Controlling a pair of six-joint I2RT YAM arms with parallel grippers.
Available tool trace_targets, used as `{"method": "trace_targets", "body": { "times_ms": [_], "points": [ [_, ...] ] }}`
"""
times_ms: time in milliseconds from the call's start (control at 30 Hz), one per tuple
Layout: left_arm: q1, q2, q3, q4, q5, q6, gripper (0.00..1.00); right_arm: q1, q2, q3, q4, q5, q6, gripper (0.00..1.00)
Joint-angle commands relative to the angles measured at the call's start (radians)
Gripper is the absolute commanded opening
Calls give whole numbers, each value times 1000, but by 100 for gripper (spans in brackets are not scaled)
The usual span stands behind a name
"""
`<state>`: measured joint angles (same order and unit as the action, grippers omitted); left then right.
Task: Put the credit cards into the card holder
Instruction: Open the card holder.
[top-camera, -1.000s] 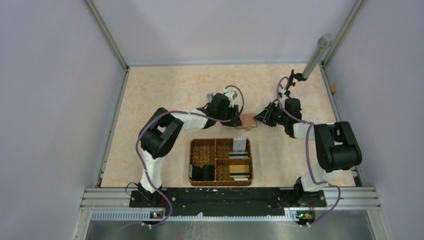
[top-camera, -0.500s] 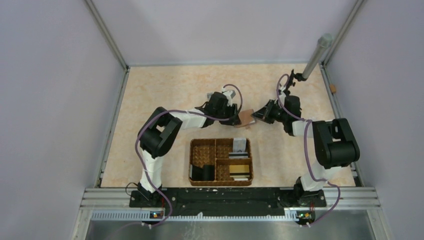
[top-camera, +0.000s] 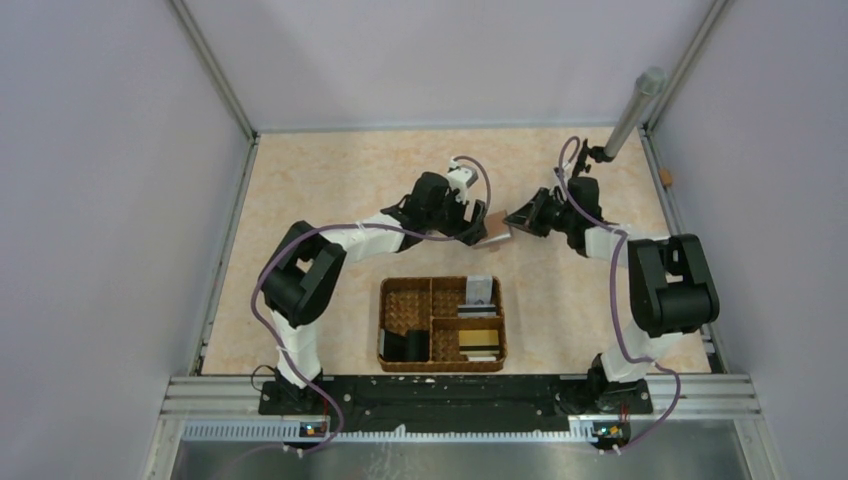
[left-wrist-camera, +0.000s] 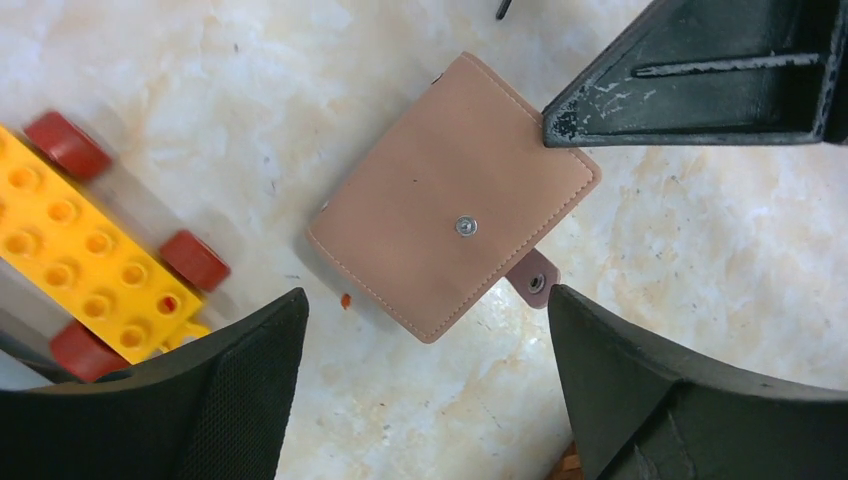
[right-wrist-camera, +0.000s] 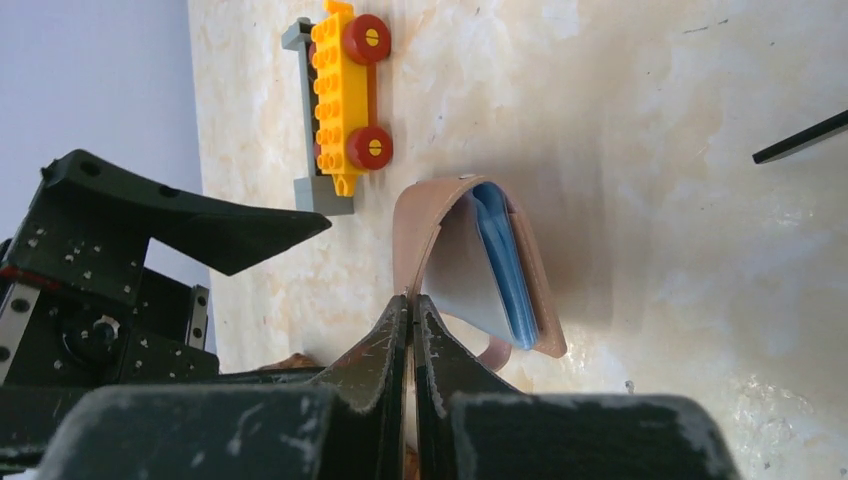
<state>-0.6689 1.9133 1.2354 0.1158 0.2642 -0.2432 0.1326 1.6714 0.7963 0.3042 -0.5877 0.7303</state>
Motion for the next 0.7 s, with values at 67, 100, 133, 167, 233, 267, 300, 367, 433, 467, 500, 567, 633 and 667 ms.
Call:
{"method": "trace_targets", "body": {
  "times_ms": [67,100,133,167,233,267,300,367,433,467,500,567,633,667],
  "points": [
    [-27,-37,21,102,-25,216,90,2,-14,82,-59,39,60,0],
    [-34,-30,26,112,-32,230,90,2,-12,85,-60,40,70,0],
    [-41,-23,34,116,-39,247,90,2,-12,87,-60,41,82,0],
    [-53,-16,45,119,-50,272,90,1,-10,90,-62,40,91,0],
    [-72,-1,63,121,-83,303,91,2,-10,92,-59,39,109,0],
    [-79,5,70,128,-102,311,91,2,-11,92,-58,37,117,0],
    [-84,12,72,140,-113,317,92,2,-12,93,-57,35,124,0],
    [-91,25,71,176,-125,326,92,2,-14,95,-56,31,134,0],
    [-99,42,72,191,-132,344,94,2,-16,98,-58,29,138,0],
    [-103,50,73,196,-131,353,95,2,-17,100,-61,29,140,0],
    [-110,58,73,200,-132,363,96,1,-18,102,-65,29,142,0],
    [-119,77,78,202,-147,384,96,2,-19,107,-69,30,143,0],
    [-137,95,84,201,-197,408,96,1,-22,109,-71,29,145,0],
    [-142,104,88,201,-231,419,94,1,-23,111,-73,28,146,0]
  ]
}}
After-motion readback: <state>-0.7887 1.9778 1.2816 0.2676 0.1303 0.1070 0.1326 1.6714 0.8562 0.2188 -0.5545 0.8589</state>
